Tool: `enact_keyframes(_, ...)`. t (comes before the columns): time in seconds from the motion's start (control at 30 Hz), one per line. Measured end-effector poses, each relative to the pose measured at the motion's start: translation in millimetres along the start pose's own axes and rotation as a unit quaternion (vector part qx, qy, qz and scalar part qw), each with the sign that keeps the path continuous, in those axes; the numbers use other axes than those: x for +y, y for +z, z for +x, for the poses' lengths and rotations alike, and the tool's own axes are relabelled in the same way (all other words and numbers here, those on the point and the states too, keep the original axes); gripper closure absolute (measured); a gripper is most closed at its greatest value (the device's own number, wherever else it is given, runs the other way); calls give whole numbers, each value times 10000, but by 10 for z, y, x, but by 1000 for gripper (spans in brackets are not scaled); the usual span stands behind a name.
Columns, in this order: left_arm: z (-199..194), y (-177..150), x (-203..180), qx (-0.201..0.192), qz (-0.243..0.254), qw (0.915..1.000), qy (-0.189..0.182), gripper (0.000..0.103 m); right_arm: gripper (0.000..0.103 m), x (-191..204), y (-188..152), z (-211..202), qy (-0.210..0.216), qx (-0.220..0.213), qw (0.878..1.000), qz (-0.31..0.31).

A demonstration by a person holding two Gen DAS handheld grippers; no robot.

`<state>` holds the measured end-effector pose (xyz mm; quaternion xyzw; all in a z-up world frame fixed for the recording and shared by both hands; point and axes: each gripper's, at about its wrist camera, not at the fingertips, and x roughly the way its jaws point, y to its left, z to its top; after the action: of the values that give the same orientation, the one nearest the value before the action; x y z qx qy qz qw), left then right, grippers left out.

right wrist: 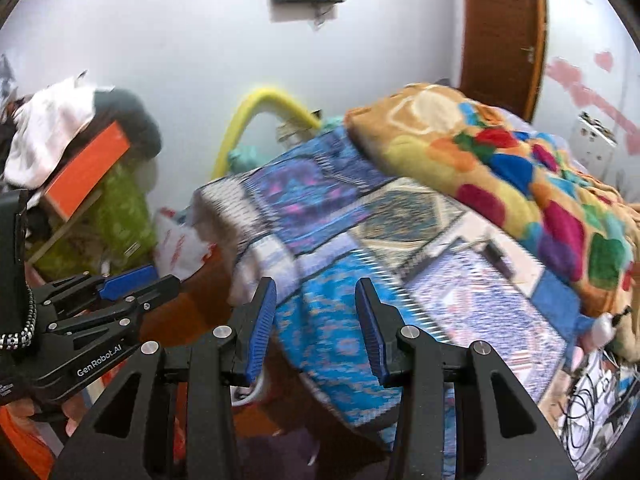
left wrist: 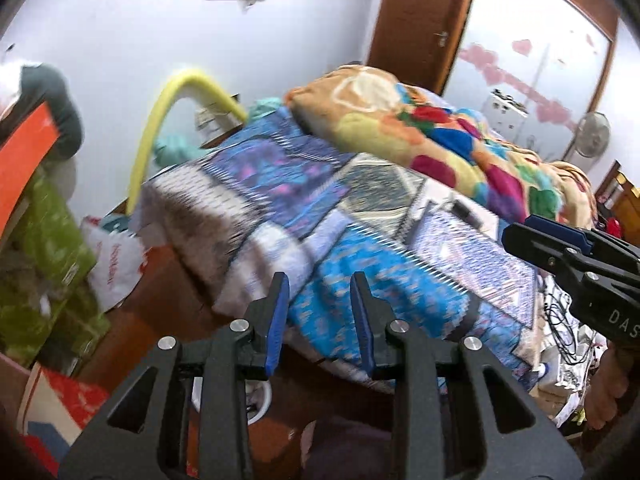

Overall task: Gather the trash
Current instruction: 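Move both open tools back over the items on the bed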

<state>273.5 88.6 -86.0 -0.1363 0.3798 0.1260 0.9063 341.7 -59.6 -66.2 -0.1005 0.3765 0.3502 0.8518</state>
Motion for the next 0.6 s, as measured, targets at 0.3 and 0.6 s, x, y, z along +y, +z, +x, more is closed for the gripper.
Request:
enact_keyframes(0.3,646,327,-744,297,277,9977,-540,71,65,-944,-15,-9,-646,-95,9967,491)
enact_keyframes(0.6,1494,578,-1190,681,454,9942,-697,64,52,-1931,12,375,-976,71,9893,1080)
